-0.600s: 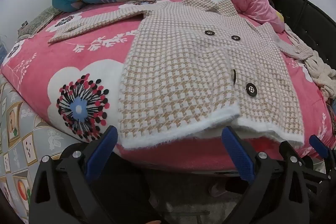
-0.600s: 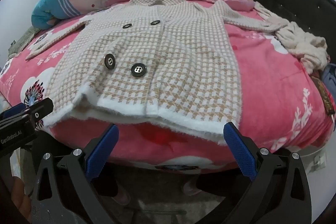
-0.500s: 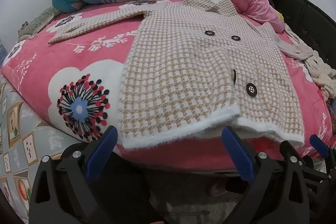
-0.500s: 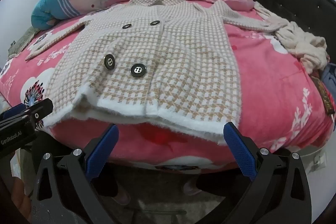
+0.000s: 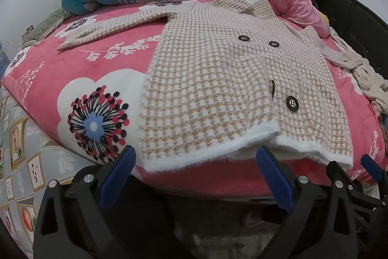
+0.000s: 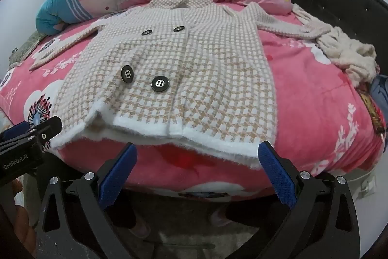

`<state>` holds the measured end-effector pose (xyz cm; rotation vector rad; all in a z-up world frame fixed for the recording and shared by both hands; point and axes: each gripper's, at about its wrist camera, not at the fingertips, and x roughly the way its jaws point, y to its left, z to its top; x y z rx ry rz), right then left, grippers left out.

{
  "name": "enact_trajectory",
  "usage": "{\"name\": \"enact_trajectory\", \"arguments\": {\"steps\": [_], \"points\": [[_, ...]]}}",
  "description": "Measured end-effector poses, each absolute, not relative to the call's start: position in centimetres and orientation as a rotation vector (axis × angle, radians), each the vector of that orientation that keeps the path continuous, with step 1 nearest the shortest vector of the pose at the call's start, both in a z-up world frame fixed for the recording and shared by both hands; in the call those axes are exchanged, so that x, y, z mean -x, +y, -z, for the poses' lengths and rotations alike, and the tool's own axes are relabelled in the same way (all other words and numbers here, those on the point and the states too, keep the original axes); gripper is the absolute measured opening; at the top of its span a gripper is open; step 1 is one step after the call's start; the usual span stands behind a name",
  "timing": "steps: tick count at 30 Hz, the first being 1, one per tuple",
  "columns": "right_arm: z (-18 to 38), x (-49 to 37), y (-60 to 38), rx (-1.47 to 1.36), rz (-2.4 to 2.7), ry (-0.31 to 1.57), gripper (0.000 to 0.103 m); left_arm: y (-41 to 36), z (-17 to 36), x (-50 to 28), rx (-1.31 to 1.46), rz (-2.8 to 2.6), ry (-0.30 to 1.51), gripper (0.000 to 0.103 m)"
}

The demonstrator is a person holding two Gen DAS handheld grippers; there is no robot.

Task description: Fold large clothes

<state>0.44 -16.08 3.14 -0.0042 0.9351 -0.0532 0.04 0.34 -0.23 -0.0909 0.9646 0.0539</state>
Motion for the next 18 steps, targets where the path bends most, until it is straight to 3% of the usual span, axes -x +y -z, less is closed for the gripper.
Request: {"name": "enact_trajectory", "arguments": {"steps": [18], "points": [[-3.73, -0.72, -16.04, 0.009, 0.056, 0.924, 0.096, 0.34, 0.08, 0.00, 0.089, -0.055, 0.963, 0.098]]}}
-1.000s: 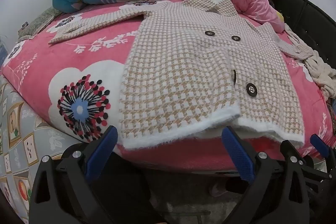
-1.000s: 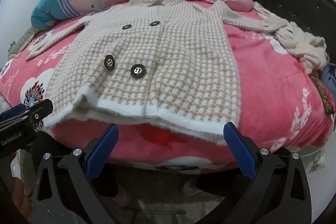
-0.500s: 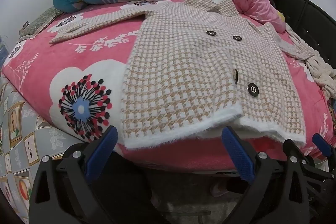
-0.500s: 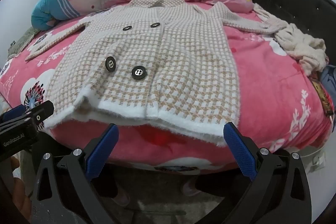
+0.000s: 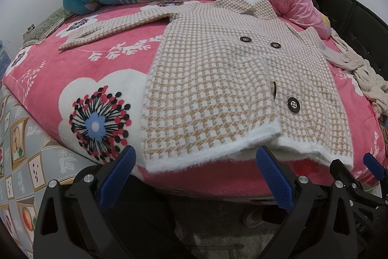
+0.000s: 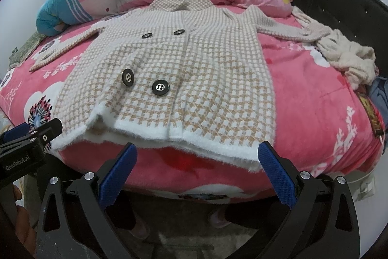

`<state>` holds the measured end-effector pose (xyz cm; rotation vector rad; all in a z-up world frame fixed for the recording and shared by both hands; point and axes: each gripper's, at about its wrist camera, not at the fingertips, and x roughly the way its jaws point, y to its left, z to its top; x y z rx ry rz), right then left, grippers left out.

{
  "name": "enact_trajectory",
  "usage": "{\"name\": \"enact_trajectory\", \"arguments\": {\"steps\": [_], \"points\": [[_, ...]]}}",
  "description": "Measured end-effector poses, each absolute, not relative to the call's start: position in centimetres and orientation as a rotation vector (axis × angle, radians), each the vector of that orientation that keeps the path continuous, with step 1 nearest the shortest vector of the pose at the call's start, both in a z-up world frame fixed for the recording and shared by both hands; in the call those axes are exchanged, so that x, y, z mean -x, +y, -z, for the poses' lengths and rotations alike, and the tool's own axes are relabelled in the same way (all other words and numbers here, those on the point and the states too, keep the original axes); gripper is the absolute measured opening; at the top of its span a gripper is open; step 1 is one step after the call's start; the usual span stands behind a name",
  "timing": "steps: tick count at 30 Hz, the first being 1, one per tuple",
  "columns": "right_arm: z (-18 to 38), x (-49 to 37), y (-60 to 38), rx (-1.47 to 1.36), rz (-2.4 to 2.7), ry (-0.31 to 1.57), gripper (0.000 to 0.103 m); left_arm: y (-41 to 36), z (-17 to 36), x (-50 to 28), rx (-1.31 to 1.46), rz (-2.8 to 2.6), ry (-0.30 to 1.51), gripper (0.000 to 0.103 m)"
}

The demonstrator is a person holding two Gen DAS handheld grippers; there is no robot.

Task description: Fold large clothes

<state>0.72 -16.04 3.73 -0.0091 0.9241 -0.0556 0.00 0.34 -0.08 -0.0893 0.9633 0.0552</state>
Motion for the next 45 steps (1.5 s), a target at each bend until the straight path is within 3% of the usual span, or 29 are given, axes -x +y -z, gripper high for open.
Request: {"name": "enact_trajectory", "arguments": {"steps": [45], "points": [[-3.68, -0.98, -15.92, 0.004, 0.051, 0.922, 0.096, 1.12, -0.04, -0.19, 0.073, -0.090, 0.955, 0.098]]}}
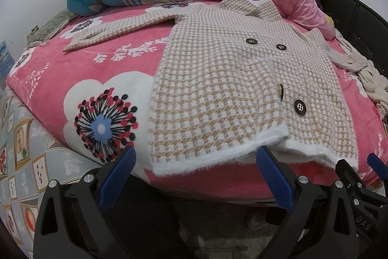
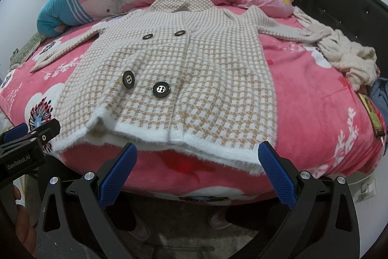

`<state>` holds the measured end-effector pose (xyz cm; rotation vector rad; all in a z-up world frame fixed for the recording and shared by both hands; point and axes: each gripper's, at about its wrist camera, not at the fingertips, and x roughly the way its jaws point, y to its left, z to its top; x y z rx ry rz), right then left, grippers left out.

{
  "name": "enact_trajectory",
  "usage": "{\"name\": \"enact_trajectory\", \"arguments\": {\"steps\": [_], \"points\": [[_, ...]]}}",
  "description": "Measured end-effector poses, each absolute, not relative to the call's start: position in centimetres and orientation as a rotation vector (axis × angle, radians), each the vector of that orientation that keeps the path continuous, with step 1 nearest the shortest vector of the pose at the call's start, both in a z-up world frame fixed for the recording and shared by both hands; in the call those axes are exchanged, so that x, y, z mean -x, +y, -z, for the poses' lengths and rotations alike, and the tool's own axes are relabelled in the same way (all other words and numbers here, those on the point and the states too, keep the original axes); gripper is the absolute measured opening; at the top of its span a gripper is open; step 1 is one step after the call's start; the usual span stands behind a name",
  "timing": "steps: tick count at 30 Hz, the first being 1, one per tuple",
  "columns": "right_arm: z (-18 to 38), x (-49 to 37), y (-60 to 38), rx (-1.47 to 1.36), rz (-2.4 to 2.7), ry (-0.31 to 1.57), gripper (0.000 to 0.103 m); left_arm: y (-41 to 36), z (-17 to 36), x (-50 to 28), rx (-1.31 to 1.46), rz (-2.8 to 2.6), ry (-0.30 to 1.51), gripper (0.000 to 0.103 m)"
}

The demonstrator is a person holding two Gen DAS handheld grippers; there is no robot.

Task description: Fold large clothes

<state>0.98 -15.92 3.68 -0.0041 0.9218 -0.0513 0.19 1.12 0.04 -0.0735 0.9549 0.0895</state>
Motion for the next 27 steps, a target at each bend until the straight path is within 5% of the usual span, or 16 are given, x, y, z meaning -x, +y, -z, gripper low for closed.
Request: {"name": "enact_trajectory", "arguments": {"steps": [27], "points": [[-4.3, -1.5, -18.6, -0.035, 0.080, 0.865, 0.096, 5.5, 0.6, -2.2, 0.097, -0.156, 0.928, 0.098]]}}
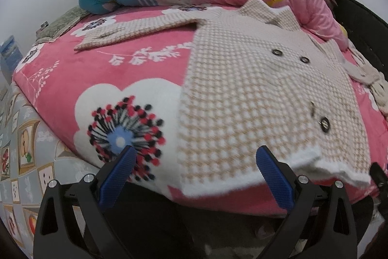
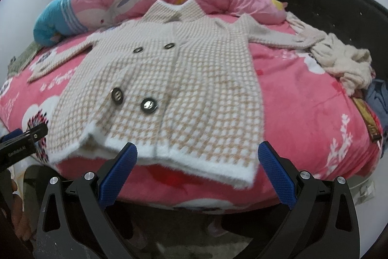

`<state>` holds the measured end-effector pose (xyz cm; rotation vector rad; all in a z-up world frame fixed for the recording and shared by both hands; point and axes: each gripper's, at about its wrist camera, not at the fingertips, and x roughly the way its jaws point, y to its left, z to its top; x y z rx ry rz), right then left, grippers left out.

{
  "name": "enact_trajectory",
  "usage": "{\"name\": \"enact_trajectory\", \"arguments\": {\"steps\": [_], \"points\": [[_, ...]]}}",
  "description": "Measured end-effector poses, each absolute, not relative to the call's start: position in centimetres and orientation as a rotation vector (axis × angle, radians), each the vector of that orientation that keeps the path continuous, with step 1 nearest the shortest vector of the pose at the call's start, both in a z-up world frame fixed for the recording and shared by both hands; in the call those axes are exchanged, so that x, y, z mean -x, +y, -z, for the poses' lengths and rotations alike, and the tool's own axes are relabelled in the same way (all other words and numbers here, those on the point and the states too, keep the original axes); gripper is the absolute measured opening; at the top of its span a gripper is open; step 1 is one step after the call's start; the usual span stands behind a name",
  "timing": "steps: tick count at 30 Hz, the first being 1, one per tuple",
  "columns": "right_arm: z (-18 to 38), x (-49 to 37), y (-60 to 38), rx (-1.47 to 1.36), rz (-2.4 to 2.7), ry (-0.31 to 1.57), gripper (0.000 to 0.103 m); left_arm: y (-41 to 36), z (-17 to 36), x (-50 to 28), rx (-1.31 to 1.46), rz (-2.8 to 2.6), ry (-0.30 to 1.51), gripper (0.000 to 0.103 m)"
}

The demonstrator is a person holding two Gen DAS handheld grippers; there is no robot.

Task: Fold large clothes
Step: 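Lower the left tool to the coat hem and close on it while the right tool grasps the hem too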

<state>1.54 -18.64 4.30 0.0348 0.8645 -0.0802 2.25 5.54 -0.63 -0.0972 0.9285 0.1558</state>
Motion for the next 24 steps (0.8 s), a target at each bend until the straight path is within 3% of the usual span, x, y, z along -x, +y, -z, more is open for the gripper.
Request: {"name": "enact_trajectory", "arguments": {"steps": [12, 24], "points": [[-2.2, -3.9, -26.0, -0.230, 0.036, 0.905, 0.096, 9.9, 5.1, -6.3, 0.278, -0.035, 0.980, 0.098], [2.6, -8.1, -28.3, -0.308, 0.023, 1.061, 0.096, 9.6, 6.8, -8.3, 0.254, -0.016, 1.039, 0.098]]}}
